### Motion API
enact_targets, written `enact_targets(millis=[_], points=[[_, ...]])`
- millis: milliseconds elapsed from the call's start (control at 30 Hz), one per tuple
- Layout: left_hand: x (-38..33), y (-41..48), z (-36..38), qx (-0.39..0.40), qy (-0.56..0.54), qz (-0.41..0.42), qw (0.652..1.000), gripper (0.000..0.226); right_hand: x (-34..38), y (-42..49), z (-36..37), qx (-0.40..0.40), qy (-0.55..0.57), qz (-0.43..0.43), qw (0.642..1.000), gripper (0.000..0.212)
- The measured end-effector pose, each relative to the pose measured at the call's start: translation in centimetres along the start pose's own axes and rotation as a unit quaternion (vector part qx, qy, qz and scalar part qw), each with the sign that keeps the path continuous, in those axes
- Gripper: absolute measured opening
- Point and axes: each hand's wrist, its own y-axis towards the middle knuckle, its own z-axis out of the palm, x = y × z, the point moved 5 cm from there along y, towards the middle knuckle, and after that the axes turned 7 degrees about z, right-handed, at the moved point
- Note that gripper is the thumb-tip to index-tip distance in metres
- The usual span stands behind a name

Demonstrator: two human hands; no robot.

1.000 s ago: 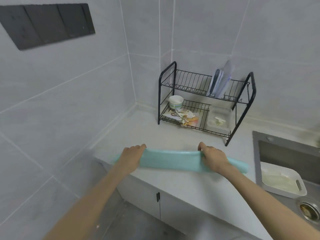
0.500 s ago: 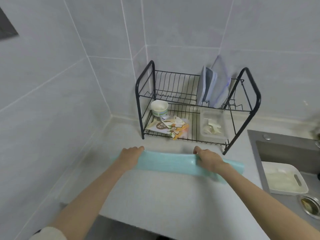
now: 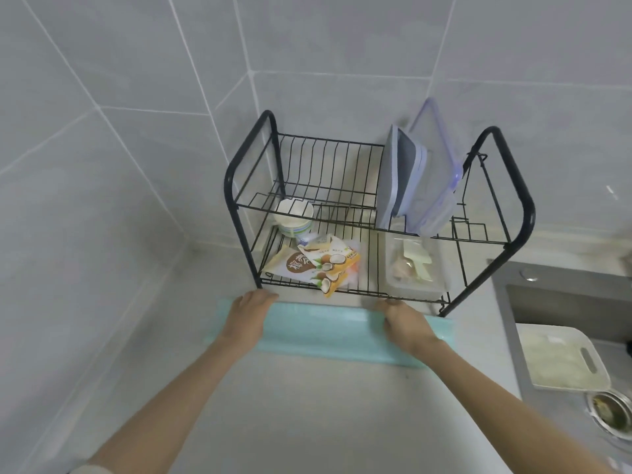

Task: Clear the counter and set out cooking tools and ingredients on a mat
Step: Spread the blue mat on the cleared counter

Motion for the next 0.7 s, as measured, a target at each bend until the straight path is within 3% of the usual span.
enact_targets(millis=[267,700], points=[[-1.3,1.0,3.1,0.084,0.034,0.009,0.996,0.047,-0.5,0.0,2.6,0.054,-0.017,0.0,0.998,0.059],[-1.3,1.3,3.6,0.105,0.039,-0.002,0.994,0.043,0.1,-0.2,3.2,0.052,-0.064,0.052,0.995,0.039]])
